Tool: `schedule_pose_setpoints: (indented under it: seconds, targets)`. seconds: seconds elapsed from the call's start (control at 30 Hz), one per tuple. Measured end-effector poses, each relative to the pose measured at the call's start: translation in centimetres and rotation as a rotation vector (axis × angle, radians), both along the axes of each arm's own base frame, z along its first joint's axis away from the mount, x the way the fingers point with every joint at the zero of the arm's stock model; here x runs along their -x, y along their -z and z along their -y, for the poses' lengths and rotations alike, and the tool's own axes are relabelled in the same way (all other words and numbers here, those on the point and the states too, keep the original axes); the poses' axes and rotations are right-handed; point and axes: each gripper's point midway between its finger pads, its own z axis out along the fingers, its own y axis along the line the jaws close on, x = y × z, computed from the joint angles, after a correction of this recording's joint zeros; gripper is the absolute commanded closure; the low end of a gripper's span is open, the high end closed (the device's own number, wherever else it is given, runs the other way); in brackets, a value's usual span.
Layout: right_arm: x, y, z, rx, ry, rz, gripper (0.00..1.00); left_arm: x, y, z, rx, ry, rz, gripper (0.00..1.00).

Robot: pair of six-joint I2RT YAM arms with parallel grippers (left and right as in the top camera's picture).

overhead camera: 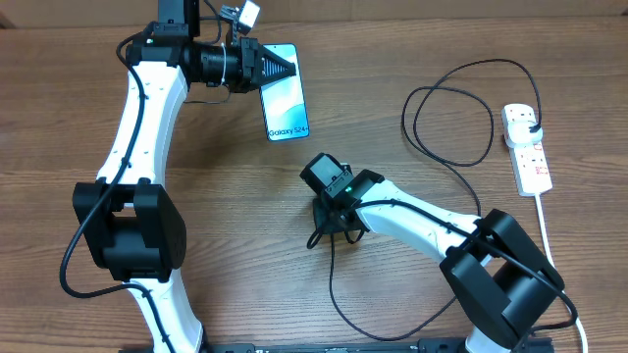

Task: Plug charger to phone and switch on socket
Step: 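Close the right gripper on the cable's USB-C plug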

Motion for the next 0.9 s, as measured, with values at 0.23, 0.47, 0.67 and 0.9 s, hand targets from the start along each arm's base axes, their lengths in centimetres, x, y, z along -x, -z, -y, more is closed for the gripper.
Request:
schedule_pose_setpoints:
  seconds: [0.23,0.47,0.67,0.9]
  targets:
    - [-0.03,0.37,-0.85,-0.031,-0.009,-0.015,0.69,0.0,0.0,0.0,0.0,0.0,0.0,0.96]
    - [0.02,0.49,-0.72,-0.018,-0.009,-0.025,0.82,-0.08,-0.05,0.0,0.0,0.0,0.007,0.96]
    - [0.07,0.58,-0.63,-0.014,0.002,-0.029,0.95,-0.1,-0.06,0.0,0.0,0.0,0.007,0.96]
    - [0.09,0.6,-0.55,-0.011,0.01,-0.031,0.96,-0.1,-0.06,0.01,0.001,-0.001,0.007,0.96]
